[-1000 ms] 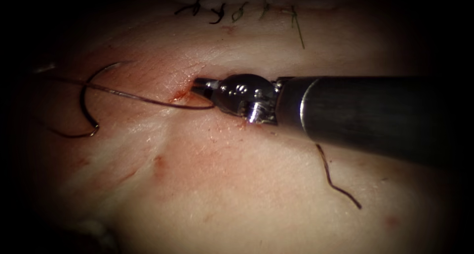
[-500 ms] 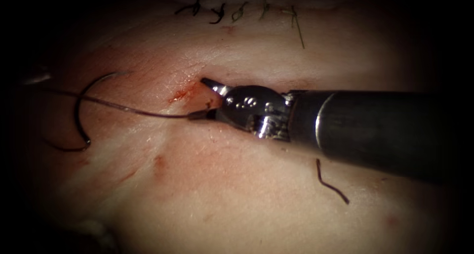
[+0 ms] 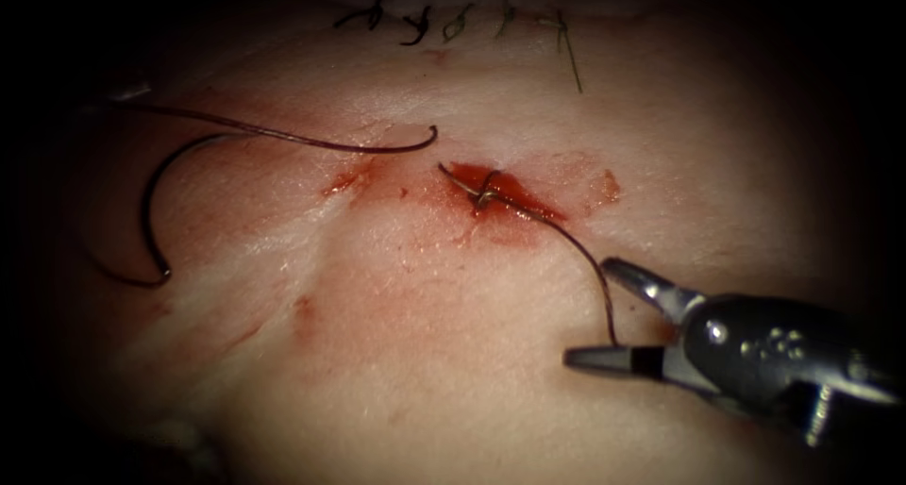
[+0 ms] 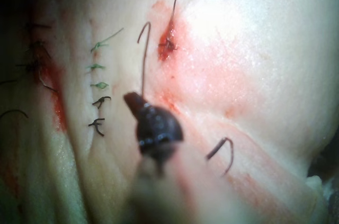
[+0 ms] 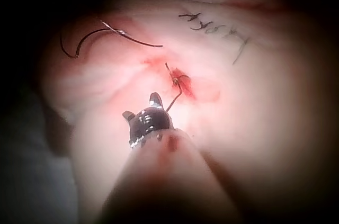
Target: Wound Closure
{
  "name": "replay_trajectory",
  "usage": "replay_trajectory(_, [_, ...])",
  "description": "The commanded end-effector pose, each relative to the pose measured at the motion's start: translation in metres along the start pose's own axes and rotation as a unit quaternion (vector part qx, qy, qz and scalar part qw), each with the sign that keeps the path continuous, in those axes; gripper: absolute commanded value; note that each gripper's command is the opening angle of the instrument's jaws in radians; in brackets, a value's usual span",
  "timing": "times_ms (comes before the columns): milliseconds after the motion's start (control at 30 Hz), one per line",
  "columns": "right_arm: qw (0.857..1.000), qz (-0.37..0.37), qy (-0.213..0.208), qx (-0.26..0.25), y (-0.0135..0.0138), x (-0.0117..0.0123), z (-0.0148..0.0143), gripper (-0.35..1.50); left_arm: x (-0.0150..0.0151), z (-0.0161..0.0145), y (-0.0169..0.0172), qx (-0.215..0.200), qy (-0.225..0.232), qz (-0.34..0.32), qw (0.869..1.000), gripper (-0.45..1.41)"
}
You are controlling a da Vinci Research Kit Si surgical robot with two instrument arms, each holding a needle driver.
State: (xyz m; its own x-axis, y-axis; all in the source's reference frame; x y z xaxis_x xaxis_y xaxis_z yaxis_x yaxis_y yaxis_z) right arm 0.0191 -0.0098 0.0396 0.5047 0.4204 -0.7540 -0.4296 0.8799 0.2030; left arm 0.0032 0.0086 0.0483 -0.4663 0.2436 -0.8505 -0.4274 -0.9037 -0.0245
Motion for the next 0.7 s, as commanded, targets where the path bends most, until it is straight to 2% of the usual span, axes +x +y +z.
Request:
replay_trajectory(33, [1.0, 0.007, -0.005, -0.005, -0.0016, -0.0014, -0.0024, 1.45, -0.0004, 0.0012, 0.0003, 0.006, -0.002, -0.02, 1.0, -0.13])
replay_trajectory(67, [1.0, 0.008, -0.006, -0.01, -0.0018, -0.0017, -0.0033, 1.45, -0.0005, 0.0017, 0.0003, 0.009, -0.002, -0.038, 0.999, 0.09])
replay_trajectory(133, [1.0, 0.011, -0.007, -0.019, -0.002, -0.0023, -0.005, 1.45, -0.0008, 0.0026, 0.0006, 0.014, -0.001, -0.077, 0.997, 0.34])
replay_trajectory(200, [1.0, 0.012, -0.009, -0.024, -0.0019, -0.0028, -0.0059, 1.45, -0.001, 0.0031, 0.0011, 0.02, 0.001, -0.105, 0.994, 0.41])
replay_trajectory(267, [0.999, 0.014, -0.012, -0.033, -0.0016, -0.0033, -0.0066, 1.45, -0.0012, 0.0032, 0.002, 0.023, -0.001, -0.126, 0.992, 0.61])
replay_trajectory(500, [0.999, 0.017, -0.012, -0.041, -0.0014, -0.0043, -0.0063, 1.46, 0.0001, 0.0022, 0.0056, -0.045, 0.003, -0.16, 0.986, 0.81])
replay_trajectory(600, [0.999, 0.016, -0.011, -0.04, -0.0016, -0.0045, -0.0061, 1.46, 0.0011, 0.0012, 0.007, -0.067, 0.001, -0.173, 0.983, 1.01])
replay_trajectory(700, [0.999, 0.015, -0.01, -0.04, -0.0017, -0.0049, -0.006, 1.46, 0.0018, -0.0004, 0.0087, -0.082, 0.003, -0.185, 0.979, 1.11])
